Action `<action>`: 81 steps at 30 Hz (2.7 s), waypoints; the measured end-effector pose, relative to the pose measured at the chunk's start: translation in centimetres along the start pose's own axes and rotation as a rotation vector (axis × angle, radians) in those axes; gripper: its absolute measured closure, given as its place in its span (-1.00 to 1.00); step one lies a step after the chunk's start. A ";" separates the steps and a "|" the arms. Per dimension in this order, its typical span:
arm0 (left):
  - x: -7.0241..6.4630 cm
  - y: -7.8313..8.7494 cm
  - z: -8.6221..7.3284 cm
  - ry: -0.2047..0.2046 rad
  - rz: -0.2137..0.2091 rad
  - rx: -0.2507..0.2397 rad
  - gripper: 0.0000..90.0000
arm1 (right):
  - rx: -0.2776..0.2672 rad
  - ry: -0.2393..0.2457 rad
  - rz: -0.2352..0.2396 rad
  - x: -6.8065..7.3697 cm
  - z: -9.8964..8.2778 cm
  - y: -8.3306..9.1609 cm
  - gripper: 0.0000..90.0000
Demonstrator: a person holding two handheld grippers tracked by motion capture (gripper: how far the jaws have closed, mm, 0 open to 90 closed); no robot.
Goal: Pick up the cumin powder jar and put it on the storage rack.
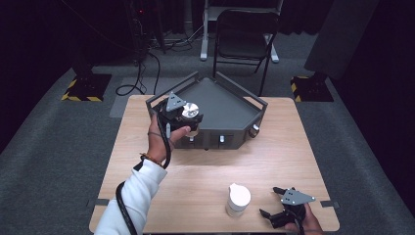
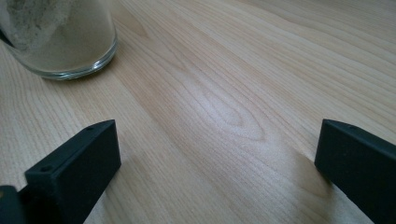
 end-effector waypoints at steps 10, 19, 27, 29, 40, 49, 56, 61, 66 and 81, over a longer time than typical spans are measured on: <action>1.0 -2.3 1.3 -0.021 0.029 -0.031 -0.30 | 0.000 0.000 0.000 0.0 0.0 0.0 -1.00; 1.5 -4.4 1.5 -0.015 0.041 -0.022 -0.30 | 0.000 0.001 0.000 0.0 0.0 0.0 -1.00; 1.7 -5.9 0.7 0.003 0.038 -0.008 -0.30 | 0.000 0.002 0.000 0.0 0.0 0.0 -1.00; 1.7 -6.1 0.6 0.005 0.040 -0.003 -0.30 | 0.000 0.002 0.000 0.0 0.0 0.0 -1.00; 1.8 -6.9 -0.4 0.022 0.044 -0.009 -0.30 | -0.001 0.002 0.000 0.0 0.0 0.0 -1.00; 1.4 -6.5 -0.5 0.079 0.088 -0.039 -0.80 | 0.000 0.005 0.003 0.0 0.0 0.0 -1.00; 1.2 -5.0 -0.1 0.064 0.066 -0.036 -0.93 | 0.000 0.006 0.005 0.0 0.0 0.0 -1.00; 1.0 -3.8 -0.5 0.056 0.044 -0.048 -0.94 | -0.001 0.005 0.006 0.0 0.0 0.0 -1.00; 0.6 -2.6 -1.0 0.043 0.051 -0.056 -0.95 | 0.001 0.005 0.006 0.0 0.0 0.0 -1.00; 0.0 -0.5 -3.9 0.047 0.029 -0.078 -0.95 | 0.000 0.006 0.006 0.0 0.0 0.0 -1.00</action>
Point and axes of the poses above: each handheld gripper's, and its own axes: y roughly backward along the jaws, z roughly out of its top, x roughly to its left, the point moved 6 cm from there along -y, roughly forward along the jaws, and after that the axes turned 6 degrees about x, right-handed, at the moved point
